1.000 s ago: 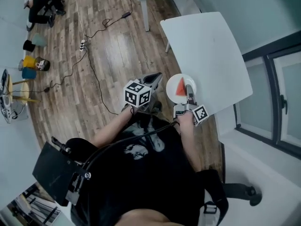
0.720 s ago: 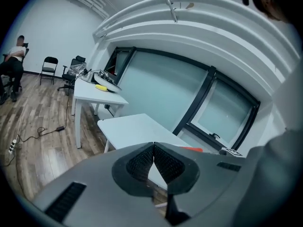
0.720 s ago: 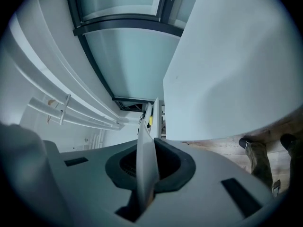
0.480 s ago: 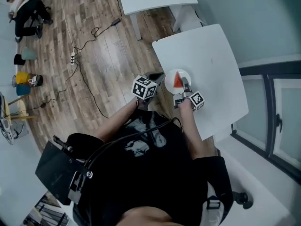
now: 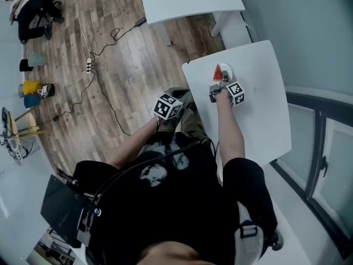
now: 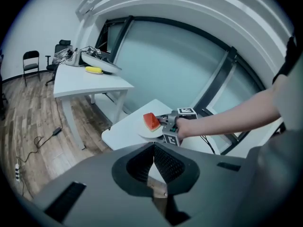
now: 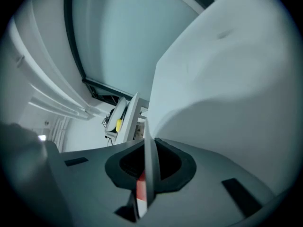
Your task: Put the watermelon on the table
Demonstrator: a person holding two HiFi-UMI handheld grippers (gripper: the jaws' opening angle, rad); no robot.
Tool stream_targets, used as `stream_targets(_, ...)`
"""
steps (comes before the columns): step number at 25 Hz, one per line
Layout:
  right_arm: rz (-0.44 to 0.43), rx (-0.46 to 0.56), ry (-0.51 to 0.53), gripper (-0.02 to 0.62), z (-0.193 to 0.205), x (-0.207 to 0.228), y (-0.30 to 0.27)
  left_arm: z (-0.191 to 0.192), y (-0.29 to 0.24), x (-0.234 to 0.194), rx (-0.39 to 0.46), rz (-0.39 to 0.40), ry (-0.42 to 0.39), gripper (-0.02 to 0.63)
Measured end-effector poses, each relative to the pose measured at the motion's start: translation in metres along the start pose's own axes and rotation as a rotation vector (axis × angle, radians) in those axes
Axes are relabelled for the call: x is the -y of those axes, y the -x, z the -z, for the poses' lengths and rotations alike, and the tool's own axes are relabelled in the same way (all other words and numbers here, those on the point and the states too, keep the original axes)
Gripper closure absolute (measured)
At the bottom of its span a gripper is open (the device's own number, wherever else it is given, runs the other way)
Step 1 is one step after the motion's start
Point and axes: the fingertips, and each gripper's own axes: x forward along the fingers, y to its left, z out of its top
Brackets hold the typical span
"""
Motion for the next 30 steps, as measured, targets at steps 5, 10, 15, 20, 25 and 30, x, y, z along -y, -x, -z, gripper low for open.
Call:
stream_targets(5,0.240,-0.072,0.651,0.464,-0.063,-0.009,-0.041,-0.004,0.011,-0.018,0.014,-0.068,0.081,0.600)
stream_targets(10,0.341,-0.132,1.327,0.439,-0.090,-0.028,-0.018,-0.023,0.002,-0.009,0.034,-0.053,0.059,0.600)
stream_targets(15,0.129,-0.059,1.379,0.440,-0.065,-0.081,0.066,-0.072,-0.009,0.012,0.109,-0.020,-0.033,0.600)
stream_targets(20,0.107,0.055,1.383,0.586,-0.044,-0.115,0.169,-0.109,-0.007,0.044,0.185,0.003,-0.138,0.600)
stream_targets(25,0.068,0.132,1.270,0.586,-0.040,-0.122,0.219,-0.121,-0.006,0.089,0.238,0.068,-0.189,0.600)
stream_targets(30,0.010,0.132,1.262,0.586,-0.027,-0.129,0.235,-0.114,-0.009,0.115,0.230,0.085,-0.242,0.600)
